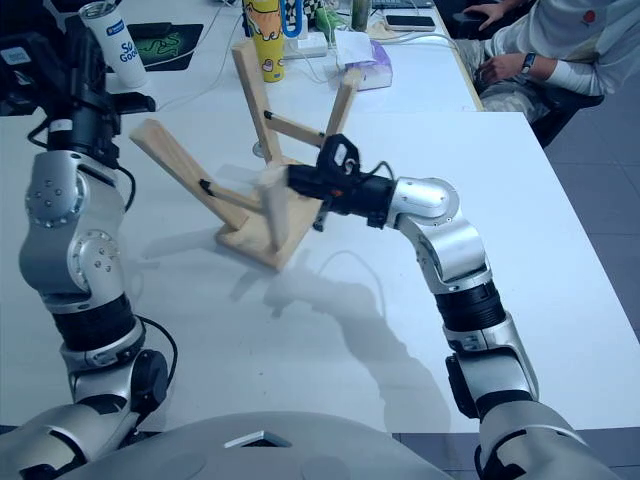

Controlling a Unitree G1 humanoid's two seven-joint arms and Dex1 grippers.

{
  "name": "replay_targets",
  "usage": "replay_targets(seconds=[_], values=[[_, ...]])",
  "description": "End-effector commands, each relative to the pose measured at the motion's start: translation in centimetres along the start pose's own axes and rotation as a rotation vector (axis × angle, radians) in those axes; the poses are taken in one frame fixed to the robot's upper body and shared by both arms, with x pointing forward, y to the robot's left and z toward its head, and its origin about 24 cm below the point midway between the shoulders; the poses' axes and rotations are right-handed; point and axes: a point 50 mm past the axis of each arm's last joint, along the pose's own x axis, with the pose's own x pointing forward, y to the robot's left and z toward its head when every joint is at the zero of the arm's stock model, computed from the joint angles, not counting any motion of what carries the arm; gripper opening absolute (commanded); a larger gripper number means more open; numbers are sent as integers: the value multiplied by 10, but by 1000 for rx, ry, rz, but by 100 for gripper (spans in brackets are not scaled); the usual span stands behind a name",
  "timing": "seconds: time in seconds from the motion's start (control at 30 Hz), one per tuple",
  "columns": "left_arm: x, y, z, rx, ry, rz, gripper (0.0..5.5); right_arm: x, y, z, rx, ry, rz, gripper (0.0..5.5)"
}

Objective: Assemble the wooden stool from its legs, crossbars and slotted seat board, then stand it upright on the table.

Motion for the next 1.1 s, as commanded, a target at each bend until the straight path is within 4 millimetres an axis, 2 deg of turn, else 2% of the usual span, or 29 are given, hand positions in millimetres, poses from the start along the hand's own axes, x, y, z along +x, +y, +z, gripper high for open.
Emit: replay_targets(seconds=[0.03, 0.17, 0.23, 0.3, 0.33, 0.43, 0.53, 0.67, 0.8, 0.87, 0.93, 1.03, 1.1], values=[[4, 23, 10, 50, -46, 77, 1, -24, -51, 1, -104, 34, -474, 0], [1, 33, -2, 74, 2, 94, 1, -47, -95, 45, -207, -178, -922, 0], [0, 33, -6, 77, 16, 94, 1, -57, -112, 39, -220, -98, -1071, 0], [-1, 31, -7, 78, 19, 92, 1, -65, -121, 11, -212, 86, -1111, 0], [-2, 30, -7, 79, 20, 91, 1, -68, -121, -2, -199, 155, -1089, 0], [-4, 30, -10, 81, 35, 80, 1, -68, -109, -35, -98, 261, -847, 0], [-4, 32, -9, 80, 35, 80, 1, -74, -78, -56, -85, 307, -499, 0], [-4, 35, -9, 74, 42, 82, 1, -75, -51, -55, -9, 234, -266, 0], [-5, 36, -12, 44, 69, 87, 1, -59, -13, -42, 52, 175, 6, 0], [-6, 40, -16, 58, 90, 87, 1, -56, -7, -37, 52, 173, 31, 0], [-10, 45, -21, 74, 117, 92, 1, -58, -9, -37, 54, 187, -9, 0], [-20, 60, -34, 123, 175, 99, 1, -72, -20, -53, 7, 338, -139, 0], [-31, 77, -47, 167, 243, 108, 1, -83, -25, -65, -36, 443, -258, 0]])
